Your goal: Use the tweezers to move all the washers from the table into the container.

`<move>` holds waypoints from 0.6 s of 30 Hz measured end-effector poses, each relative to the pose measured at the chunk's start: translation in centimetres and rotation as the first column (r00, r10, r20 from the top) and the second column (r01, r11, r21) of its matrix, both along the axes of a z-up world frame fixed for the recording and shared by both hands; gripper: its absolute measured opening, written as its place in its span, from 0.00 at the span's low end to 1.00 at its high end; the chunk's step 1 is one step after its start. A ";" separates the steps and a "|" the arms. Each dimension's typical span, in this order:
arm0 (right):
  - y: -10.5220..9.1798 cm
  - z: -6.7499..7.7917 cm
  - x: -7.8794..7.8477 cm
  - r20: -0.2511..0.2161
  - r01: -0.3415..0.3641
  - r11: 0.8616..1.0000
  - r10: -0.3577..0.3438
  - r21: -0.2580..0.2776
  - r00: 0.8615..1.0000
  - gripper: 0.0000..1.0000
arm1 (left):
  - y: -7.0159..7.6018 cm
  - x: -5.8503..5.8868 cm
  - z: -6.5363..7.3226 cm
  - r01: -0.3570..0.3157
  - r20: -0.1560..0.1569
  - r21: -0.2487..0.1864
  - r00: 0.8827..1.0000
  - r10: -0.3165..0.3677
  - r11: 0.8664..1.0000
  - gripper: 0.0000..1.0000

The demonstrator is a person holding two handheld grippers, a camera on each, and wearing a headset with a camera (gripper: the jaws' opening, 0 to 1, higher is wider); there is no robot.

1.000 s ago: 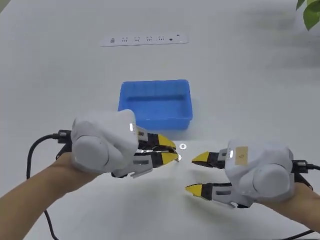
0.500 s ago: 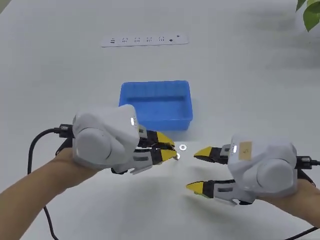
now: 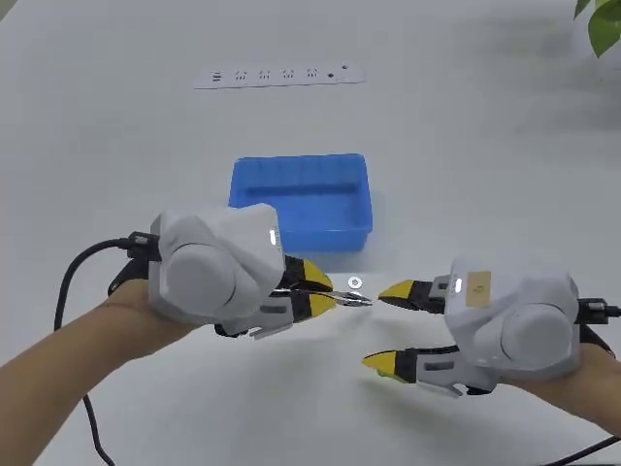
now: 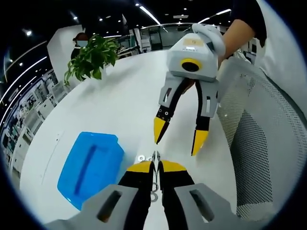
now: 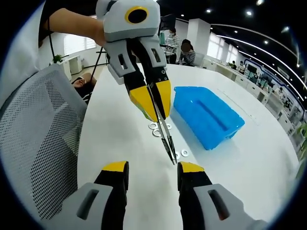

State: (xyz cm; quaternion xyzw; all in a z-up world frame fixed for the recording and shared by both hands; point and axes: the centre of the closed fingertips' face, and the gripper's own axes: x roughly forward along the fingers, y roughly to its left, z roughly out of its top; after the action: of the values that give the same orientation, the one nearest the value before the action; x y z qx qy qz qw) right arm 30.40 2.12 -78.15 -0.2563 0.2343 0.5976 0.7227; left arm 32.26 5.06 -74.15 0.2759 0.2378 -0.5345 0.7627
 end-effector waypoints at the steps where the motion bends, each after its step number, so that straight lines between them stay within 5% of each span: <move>1: 0.0 0.0 0.0 -0.001 0.001 1.000 -0.001 0.000 1.000 0.42 | 0.1 0.0 -0.1 0.002 -0.002 0.010 1.000 -0.002 1.000 0.08; 9: 1.0 0.4 0.5 0.022 -0.008 1.000 0.008 0.019 1.000 0.39 | 0.0 -0.6 0.6 0.026 -0.002 0.014 1.000 -0.025 1.000 0.08; 18: 1.8 1.0 1.8 0.061 -0.001 1.000 -0.001 0.029 0.998 0.08 | -0.7 -0.9 1.6 0.031 -0.007 -0.023 0.999 -0.031 0.999 0.08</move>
State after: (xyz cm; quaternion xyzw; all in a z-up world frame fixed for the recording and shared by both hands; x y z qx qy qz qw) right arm 32.23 3.94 -77.14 -0.2639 0.2035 0.5930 0.7330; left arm 31.35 4.41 -72.51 0.2688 0.2301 -0.5499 0.7566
